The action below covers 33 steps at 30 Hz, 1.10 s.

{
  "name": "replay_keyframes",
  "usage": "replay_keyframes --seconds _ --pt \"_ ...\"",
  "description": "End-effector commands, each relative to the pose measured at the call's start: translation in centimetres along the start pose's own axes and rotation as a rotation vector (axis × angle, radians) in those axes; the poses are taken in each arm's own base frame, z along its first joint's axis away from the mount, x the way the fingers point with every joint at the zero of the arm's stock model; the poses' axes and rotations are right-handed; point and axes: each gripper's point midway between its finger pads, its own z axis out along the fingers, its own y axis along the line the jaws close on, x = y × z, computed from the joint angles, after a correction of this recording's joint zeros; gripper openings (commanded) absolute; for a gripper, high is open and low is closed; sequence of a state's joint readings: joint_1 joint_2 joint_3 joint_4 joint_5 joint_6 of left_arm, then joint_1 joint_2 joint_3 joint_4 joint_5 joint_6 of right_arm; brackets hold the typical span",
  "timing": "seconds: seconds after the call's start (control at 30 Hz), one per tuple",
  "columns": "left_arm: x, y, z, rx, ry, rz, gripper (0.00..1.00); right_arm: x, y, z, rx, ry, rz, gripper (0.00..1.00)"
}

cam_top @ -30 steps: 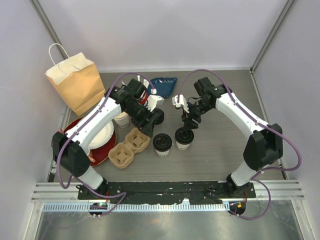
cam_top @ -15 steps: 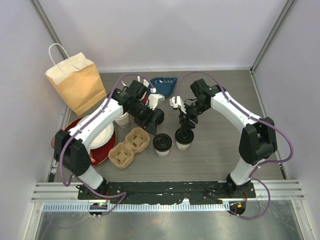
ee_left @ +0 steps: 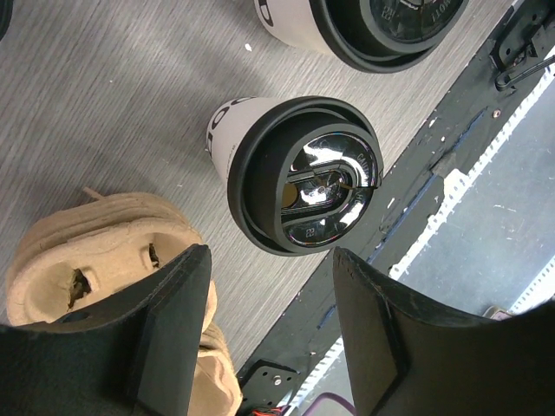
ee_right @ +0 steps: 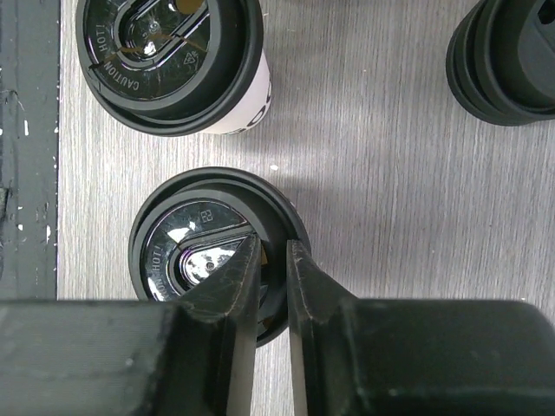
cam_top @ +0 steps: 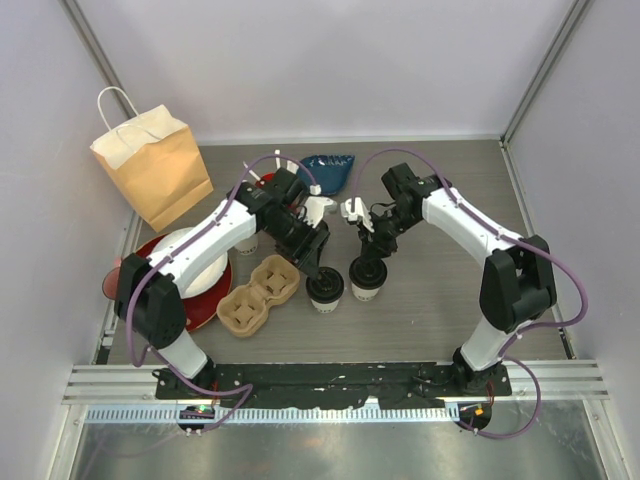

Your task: Pack the takeout coffee

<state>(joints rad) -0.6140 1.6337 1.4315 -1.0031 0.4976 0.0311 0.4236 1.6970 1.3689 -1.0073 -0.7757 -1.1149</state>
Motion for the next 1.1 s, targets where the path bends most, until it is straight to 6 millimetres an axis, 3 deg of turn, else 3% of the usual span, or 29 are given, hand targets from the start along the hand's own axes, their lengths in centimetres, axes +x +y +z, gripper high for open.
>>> replay_keyframes --seconds 0.0,0.2,0.33,0.4,0.47,0.6,0.7,0.77,0.87,1.07 --pt "-1.5 -0.6 -0.7 0.013 -0.046 0.043 0.62 -0.9 0.4 -1.1 0.049 -0.013 -0.037 0.17" --pt "-1.3 -0.6 -0.4 0.015 -0.038 0.031 0.6 -1.7 -0.4 -3.4 0.195 -0.055 0.009 0.06" --pt "-1.5 -0.5 -0.5 0.008 -0.048 0.035 0.6 -0.1 -2.2 -5.5 0.422 -0.051 0.163 0.01" --pt "-1.6 -0.5 -0.6 0.008 -0.054 0.038 0.6 1.0 -3.8 -7.6 0.579 -0.054 0.279 0.01" --pt "-1.7 -0.4 -0.5 0.005 -0.053 0.035 0.6 2.1 -4.3 -9.3 0.699 -0.073 0.401 0.01" --pt "-1.9 -0.1 -0.3 -0.017 -0.056 0.033 0.6 7.3 -6.6 -15.1 1.025 -0.009 0.647 0.01" --pt "-2.3 -0.2 -0.1 -0.03 -0.057 0.046 0.61 9.7 -7.4 -17.6 1.137 -0.023 0.784 0.01" --pt "-2.3 -0.4 0.1 -0.05 -0.053 0.062 0.62 12.1 -7.9 -20.2 1.255 -0.002 0.87 0.01" --pt "-2.6 -0.4 0.4 -0.082 -0.048 0.092 0.63 14.4 -8.7 -22.5 1.341 -0.005 0.965 0.01" --pt "-2.7 0.3 1.4 -0.108 -0.019 0.086 0.61 16.9 -10.3 -23.4 1.37 0.03 1.043 0.01"
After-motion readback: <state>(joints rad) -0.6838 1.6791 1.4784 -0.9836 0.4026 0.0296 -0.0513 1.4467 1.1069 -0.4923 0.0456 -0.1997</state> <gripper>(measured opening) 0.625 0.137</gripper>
